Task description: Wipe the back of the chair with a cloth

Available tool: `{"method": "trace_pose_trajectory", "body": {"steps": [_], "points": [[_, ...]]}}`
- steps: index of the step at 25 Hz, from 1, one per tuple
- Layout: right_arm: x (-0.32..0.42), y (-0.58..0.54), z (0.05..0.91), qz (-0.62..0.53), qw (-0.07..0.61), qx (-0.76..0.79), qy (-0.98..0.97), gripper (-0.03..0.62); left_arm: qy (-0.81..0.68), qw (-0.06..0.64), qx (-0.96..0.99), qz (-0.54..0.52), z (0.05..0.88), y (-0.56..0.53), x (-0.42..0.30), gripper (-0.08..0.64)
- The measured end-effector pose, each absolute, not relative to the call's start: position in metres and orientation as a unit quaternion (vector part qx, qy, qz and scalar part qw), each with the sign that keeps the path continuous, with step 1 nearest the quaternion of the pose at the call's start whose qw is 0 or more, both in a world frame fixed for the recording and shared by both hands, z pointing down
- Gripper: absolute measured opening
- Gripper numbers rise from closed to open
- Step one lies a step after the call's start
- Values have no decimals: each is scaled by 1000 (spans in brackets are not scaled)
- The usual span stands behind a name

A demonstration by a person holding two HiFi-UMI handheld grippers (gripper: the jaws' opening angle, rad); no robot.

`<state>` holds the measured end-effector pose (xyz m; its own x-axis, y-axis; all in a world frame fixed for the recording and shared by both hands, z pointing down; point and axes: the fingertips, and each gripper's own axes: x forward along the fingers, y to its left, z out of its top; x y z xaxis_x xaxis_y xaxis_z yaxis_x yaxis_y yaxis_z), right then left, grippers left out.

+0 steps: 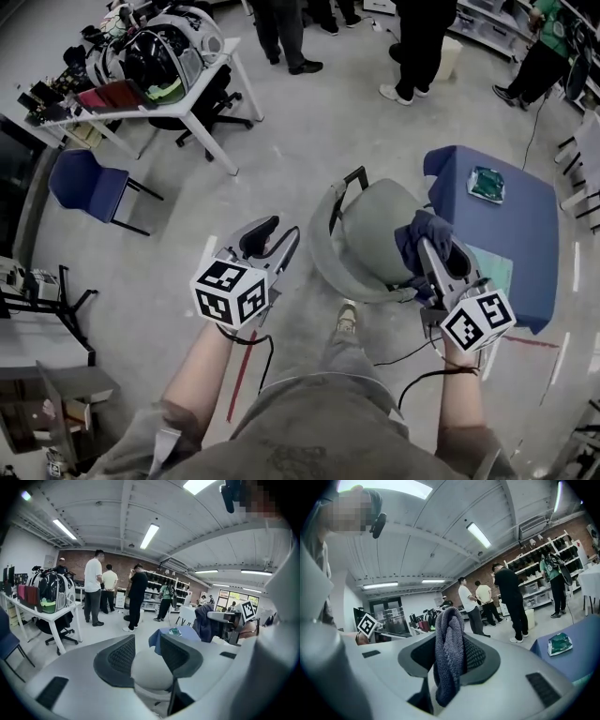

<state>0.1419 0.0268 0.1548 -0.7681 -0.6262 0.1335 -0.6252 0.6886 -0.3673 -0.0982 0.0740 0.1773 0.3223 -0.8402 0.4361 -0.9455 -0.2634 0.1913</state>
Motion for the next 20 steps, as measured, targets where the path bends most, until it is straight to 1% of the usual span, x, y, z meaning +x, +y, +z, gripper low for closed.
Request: {"method": "trace_pose_trajectory", "body": {"steps": [4,8,12,20], "points": [[127,-25,177,-212,-13,-327,921,138,-572,230,774,142,198,38,-101,172],[107,-63,207,-228,-40,-307,923,138,-560,269,768,157,228,15,-100,183],[83,-88,240,-254,-57,-295,919,138,-545,303,762,175,264,-2,-101,183],[44,-124,326,-299,-95,-302,900,138,-506,343,761,216,347,-40,-115,193]]}}
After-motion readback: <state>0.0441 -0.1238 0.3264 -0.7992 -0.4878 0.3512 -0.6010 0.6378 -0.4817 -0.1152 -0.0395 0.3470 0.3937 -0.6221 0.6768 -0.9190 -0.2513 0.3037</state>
